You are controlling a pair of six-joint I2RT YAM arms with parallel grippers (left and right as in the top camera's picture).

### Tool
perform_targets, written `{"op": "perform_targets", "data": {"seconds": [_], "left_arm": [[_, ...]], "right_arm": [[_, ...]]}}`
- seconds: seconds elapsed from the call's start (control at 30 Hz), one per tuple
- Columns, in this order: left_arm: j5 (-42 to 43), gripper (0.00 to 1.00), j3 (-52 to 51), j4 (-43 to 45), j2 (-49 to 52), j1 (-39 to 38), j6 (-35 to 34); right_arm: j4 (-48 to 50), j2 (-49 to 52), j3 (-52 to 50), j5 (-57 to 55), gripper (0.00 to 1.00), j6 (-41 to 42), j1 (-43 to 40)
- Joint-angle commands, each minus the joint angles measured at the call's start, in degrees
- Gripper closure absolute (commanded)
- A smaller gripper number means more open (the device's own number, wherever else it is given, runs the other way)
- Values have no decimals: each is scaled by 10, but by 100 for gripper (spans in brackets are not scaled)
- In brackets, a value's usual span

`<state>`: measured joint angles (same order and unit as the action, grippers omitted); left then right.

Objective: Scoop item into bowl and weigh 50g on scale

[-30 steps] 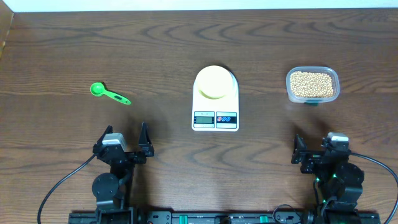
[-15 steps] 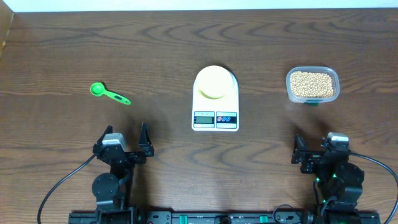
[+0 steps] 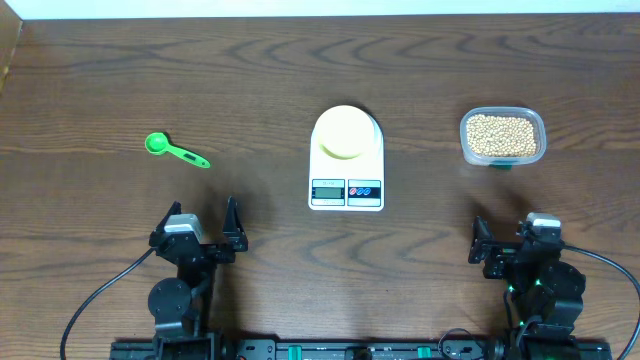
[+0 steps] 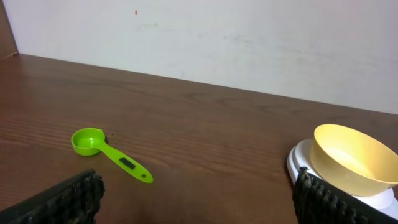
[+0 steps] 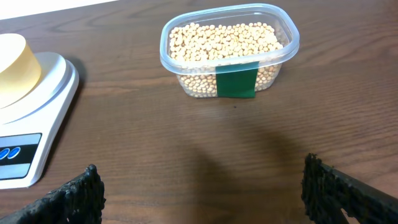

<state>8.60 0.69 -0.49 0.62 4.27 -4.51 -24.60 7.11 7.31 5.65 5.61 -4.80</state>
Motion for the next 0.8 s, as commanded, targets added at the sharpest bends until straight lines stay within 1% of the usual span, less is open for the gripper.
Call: {"op": "perform_targets", "data": {"seconds": [0.0, 0.5, 0.63, 0.67, 0.7, 0.77], "left_arm": [[8, 1, -5, -27, -4, -2, -5], [8, 1, -5, -27, -4, -2, -5], [0, 1, -4, -13, -4, -2, -5], [11, 1, 0, -5, -4, -2, -12], [33, 1, 18, -3, -4, -2, -42], [55, 1, 56, -3, 0, -2, -69]], "right_arm": [[0, -1, -2, 3, 1, -5, 0], [0, -1, -2, 3, 1, -5, 0], [16, -1, -2, 24, 1, 0, 0], [28, -1, -2, 37, 1, 1, 0], [51, -1, 2, 68, 1, -4, 0], [81, -1, 16, 87, 1, -14, 0]]}}
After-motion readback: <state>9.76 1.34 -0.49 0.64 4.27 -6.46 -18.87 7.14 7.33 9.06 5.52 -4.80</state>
